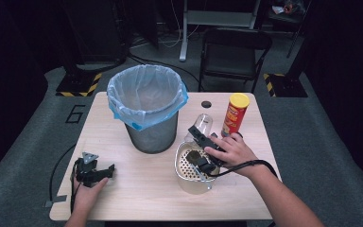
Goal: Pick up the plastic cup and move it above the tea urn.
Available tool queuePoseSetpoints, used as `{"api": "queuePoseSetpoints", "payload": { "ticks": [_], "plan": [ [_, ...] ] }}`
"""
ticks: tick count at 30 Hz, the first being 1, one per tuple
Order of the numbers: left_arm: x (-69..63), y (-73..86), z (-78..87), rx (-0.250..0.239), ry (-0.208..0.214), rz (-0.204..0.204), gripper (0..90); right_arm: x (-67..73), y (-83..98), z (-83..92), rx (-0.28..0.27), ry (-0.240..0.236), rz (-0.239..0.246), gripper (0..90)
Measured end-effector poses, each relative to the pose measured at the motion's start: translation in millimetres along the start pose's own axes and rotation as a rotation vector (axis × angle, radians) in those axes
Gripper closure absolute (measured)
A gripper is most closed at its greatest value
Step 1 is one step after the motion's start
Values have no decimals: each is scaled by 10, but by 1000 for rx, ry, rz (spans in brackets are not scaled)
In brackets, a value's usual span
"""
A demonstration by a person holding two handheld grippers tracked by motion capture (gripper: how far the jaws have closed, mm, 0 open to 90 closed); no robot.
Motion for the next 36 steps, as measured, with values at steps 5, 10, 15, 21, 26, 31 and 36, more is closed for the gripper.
{"api": "queuePoseSetpoints", "payload": {
  "ticks": [5, 10, 15, 21, 26, 31, 36],
  "plan": [
    [0, 0, 0, 0, 0, 0, 136, -183, 133, -36, -5, -34, -334, 338],
    [0, 0, 0, 0, 0, 0, 136, -275, 252, -50, -13, -68, -634, 337],
    [0, 0, 0, 0, 0, 0, 136, -344, 449, -109, -43, -164, -1196, 336],
    [0, 0, 0, 0, 0, 0, 136, -379, 618, -229, -25, -238, -1671, 333],
    [0, 0, 0, 0, 0, 0, 136, -372, 659, -345, 25, -240, -1813, 331],
    [1, 0, -1, -1, 1, -1, 136, -417, 666, -496, 102, -196, -1852, 330],
    [1, -1, -1, -1, 3, -1, 136, -568, 690, -567, 92, -158, -1847, 326]
  ]
}}
Point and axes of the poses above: each handheld gripper's, and its own axes: z roughly backward along the jaws, y roughly out of its underside, x roughly to its left, the point moved 4 cm from there along -z, roughly forward along the jaws, and after that the axes turned 13 degrees about -z, right-handed, at the moved point
